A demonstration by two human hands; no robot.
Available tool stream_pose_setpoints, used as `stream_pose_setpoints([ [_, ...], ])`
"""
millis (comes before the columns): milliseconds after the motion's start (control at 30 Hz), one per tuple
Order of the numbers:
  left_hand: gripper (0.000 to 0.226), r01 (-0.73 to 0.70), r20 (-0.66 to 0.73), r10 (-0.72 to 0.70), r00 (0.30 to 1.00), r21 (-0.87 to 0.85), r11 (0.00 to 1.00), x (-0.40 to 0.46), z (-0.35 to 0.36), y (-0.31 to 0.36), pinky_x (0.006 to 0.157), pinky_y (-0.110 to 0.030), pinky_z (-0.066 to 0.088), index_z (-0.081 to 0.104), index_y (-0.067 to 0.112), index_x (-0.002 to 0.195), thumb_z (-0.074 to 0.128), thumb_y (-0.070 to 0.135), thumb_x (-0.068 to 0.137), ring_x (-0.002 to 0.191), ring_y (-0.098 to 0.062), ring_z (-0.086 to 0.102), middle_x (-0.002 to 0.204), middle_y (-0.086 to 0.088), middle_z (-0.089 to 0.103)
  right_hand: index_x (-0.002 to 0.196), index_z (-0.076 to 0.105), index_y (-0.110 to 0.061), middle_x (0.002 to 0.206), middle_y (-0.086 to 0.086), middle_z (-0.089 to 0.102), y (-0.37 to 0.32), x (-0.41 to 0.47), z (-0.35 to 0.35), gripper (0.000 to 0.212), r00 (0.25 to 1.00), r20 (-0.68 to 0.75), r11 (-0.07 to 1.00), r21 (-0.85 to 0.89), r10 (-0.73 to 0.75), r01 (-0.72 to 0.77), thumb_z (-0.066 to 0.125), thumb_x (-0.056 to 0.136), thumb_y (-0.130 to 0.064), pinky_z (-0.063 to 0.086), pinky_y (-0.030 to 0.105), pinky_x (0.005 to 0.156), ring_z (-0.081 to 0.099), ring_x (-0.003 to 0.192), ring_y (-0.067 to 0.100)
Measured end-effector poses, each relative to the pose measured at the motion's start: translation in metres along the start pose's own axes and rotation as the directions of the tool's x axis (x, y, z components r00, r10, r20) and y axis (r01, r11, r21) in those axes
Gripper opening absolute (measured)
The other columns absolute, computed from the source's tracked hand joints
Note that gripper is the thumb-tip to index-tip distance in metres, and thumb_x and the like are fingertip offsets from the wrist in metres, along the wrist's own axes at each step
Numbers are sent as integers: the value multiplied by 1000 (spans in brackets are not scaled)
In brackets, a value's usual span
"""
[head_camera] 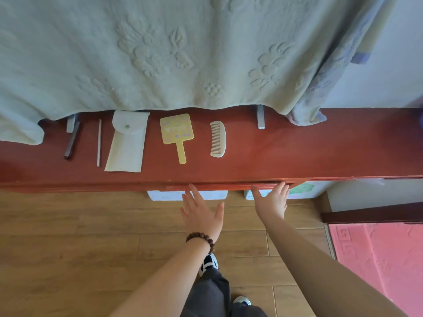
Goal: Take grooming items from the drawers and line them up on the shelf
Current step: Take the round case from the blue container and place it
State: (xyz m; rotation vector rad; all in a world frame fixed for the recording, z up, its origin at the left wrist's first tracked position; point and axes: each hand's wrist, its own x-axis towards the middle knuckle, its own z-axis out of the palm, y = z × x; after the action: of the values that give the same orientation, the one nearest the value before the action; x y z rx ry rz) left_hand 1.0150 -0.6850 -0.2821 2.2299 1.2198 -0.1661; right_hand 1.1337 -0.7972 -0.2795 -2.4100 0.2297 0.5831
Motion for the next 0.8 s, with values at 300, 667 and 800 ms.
stream_pose_setpoints([
  [300, 84, -502, 81, 496, 865, 160, 850, -38, -2, 64, 118, -46, 4, -6, 18, 151, 31, 63, 90, 148, -22, -1, 161, -4, 4, 151, 14, -12, 160, 10, 9, 38, -24, -77, 70, 993, -118, 999, 34, -2, 6, 48, 96, -38, 8, 41, 120, 0, 148, 22],
  [667, 79, -697, 144, 684, 715, 84, 712, -57, 16, 201, 118, -48, 5, 6, 16, 151, 40, 56, 91, 148, -24, 2, 159, -8, 13, 145, 33, -13, 157, 12, 21, 93, -14, -191, 59, 941, -332, 993, 114, 62, -26, 52, 94, -36, 18, 46, 118, 11, 147, 25],
  [800, 77, -730, 139, 717, 683, 119, 673, -64, 39, 250, 116, -53, 11, 12, 15, 150, 43, 53, 91, 147, -28, 7, 157, -11, 21, 145, 32, -13, 158, 13, 15, 110, 7, -233, 58, 923, -380, 991, 136, 60, -9, 51, 96, -34, 15, 42, 118, 7, 148, 25],
])
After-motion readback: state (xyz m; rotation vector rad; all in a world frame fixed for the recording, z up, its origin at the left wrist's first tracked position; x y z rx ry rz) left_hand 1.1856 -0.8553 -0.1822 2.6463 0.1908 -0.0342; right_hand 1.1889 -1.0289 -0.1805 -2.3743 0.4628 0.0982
